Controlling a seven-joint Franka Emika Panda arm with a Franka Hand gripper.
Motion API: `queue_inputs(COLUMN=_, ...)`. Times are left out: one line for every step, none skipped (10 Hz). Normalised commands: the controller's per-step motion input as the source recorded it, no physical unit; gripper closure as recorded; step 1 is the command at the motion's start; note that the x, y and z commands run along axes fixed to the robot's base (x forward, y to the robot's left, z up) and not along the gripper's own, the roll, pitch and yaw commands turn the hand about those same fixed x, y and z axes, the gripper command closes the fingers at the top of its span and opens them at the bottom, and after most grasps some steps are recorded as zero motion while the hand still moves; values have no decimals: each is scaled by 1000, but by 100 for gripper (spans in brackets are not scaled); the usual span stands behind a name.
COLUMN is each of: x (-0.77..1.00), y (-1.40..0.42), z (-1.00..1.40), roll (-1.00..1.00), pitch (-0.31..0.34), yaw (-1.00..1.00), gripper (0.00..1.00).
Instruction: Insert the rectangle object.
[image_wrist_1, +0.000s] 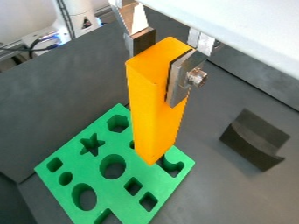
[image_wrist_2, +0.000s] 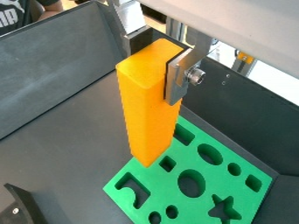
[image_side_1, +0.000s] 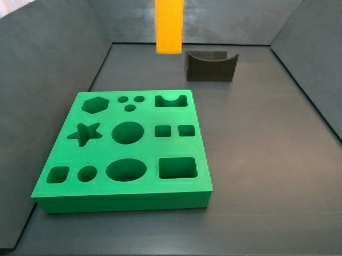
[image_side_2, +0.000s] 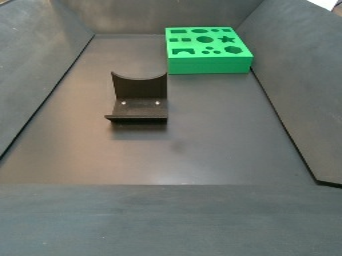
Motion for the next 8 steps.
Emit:
queue_inputs(x=-34, y=-180, z=-471, roll=-60, pitch=-97, yaw=-871, gripper=100)
queue_inputs(x=-11, y=-260, z=-411, roll=-40, pitch=-69, yaw=-829, gripper=100)
queue_inputs(x=0, y=-309, z=-354, roll=-36, pitch=-59, yaw=-797, gripper=100)
queue_inputs(x=0, y=-334, z=-317, roll=-44, pitch=-51, yaw=-774, gripper=100)
queue_inputs(x=0, y=-417, z=-237, roll=-44, pitch=-26, yaw=-709, gripper=100)
queue_inputs(x=0, y=-480, z=-214, roll=-13, pitch=-4, yaw=-689, gripper=100)
queue_inputs(x=0, y=-480, z=-277, roll=0, pitch=0, yaw=-746, gripper=100)
queue_inputs(x=0, y=-463, z=-326, roll=3, pitch=0, yaw=-774, gripper=100)
